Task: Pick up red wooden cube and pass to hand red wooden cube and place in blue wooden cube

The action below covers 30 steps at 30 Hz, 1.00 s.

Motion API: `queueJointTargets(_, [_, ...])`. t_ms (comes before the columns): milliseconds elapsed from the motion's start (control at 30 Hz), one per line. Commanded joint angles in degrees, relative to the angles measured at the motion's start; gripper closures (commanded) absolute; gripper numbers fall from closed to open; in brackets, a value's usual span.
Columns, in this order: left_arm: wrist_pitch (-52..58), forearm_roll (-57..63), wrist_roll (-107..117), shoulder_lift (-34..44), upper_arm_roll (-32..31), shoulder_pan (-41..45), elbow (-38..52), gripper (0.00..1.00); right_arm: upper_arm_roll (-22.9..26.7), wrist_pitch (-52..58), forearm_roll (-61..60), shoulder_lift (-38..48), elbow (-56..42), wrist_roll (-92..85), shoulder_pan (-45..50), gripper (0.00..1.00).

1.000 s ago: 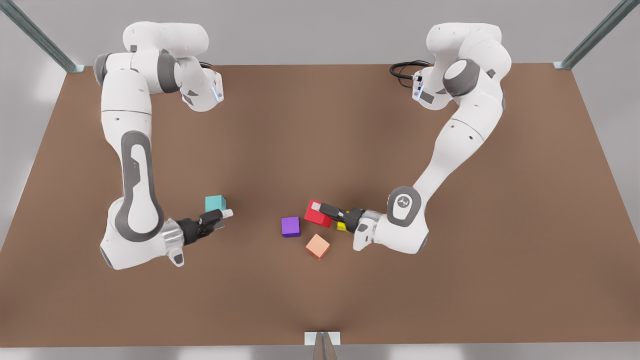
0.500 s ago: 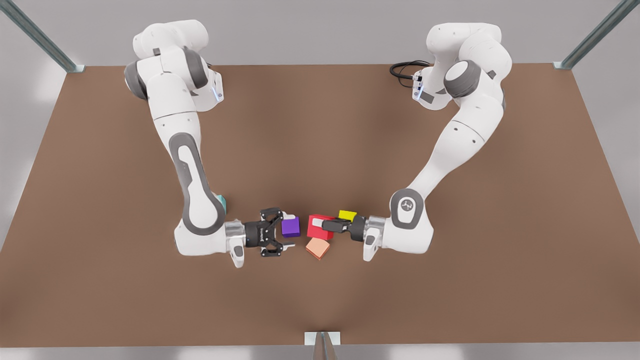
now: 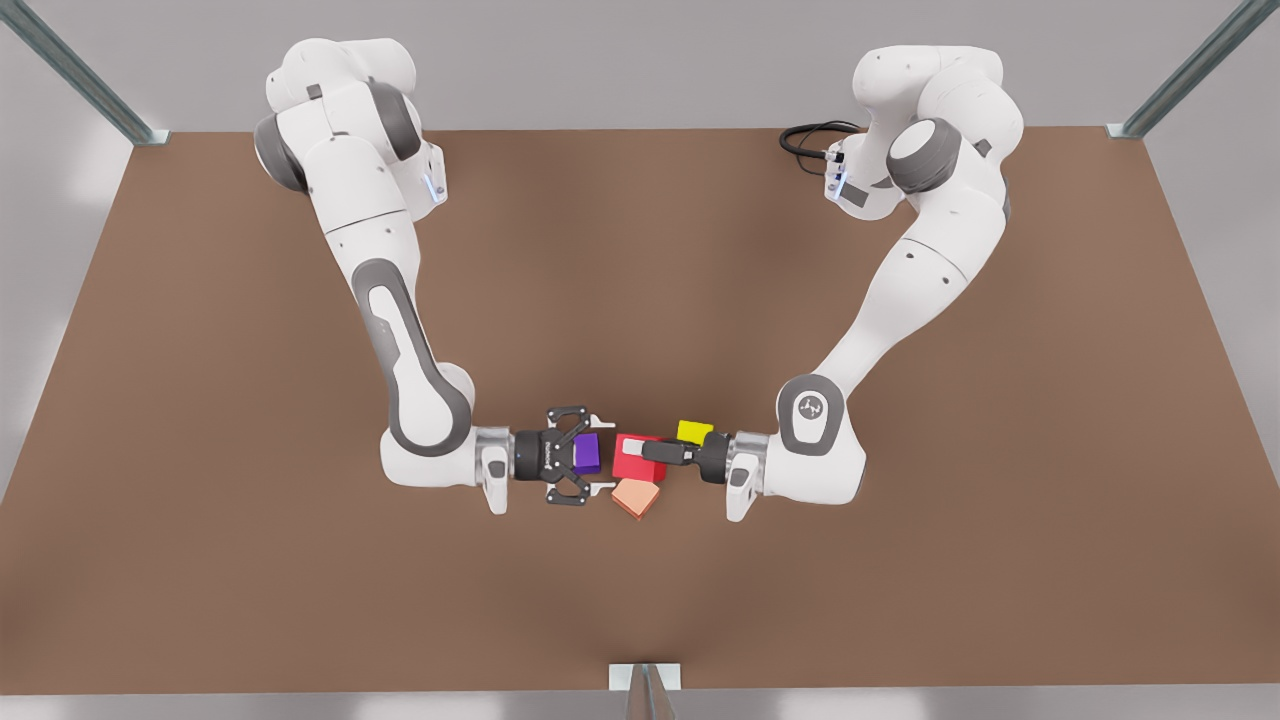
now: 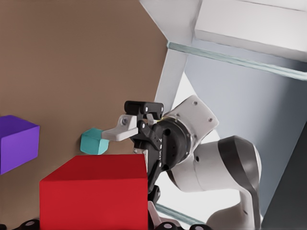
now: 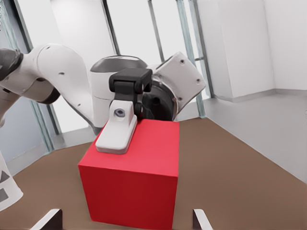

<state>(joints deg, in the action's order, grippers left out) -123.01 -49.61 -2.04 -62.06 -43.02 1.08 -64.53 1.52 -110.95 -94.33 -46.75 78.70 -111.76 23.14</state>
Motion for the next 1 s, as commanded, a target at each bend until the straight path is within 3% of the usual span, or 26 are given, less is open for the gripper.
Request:
queueJointTargets(0, [0.0, -0.8, -7.5, 0.1, 0.0, 0.1, 0.0, 0.43, -0.1, -0.6, -1.3, -0.1, 0.0, -21.2, 0.3, 0.00])
queueJointTargets(467, [-0.1, -1.1, -7.4, 0.1, 0.0, 0.5, 0.0, 0.42, -3.7, -4.8, -3.8, -0.5, -0.5, -21.2, 0.6, 0.01])
queueJointTargets(500, [-0.1, -1.1, -7.4, 0.1, 0.0, 0.5, 0.0, 0.42, -3.7, -4.8, -3.8, -0.5, -0.5, -21.2, 0.6, 0.03])
queueJointTargets(567, [-0.2, -1.1, -7.4, 0.1, 0.0, 0.5, 0.0, 0.42, -3.7, -4.8, -3.8, -0.5, -0.5, -21.2, 0.6, 0.23])
queueJointTargets(600, [-0.2, -1.1, -7.4, 0.0, 0.0, 0.6, 0.0, 0.42, -3.7, -4.8, -3.8, -0.5, -0.5, -21.2, 0.5, 0.28])
queueJointTargets(667, [-0.2, -1.1, -7.4, 0.0, 0.0, 0.8, 0.0, 0.42, -3.7, -4.7, -3.8, -0.5, -0.6, -21.2, 0.4, 0.31])
queueJointTargets(700, [-0.2, -1.1, -7.4, 0.0, 0.0, 0.8, 0.0, 0.40, -3.8, -4.7, -3.8, -0.5, -0.6, -21.2, 0.3, 0.31])
queueJointTargets(733, [-0.2, -1.1, -7.4, 0.0, 0.0, 0.8, 0.0, 0.00, -4.1, -4.7, -4.0, -0.5, -0.6, -21.2, 0.3, 0.31])
queueJointTargets(967, [-0.1, -1.1, -6.9, 0.3, 0.0, -0.6, -0.1, 0.00, -4.1, -4.6, -3.5, -0.4, -0.5, -21.1, 0.0, 0.31])
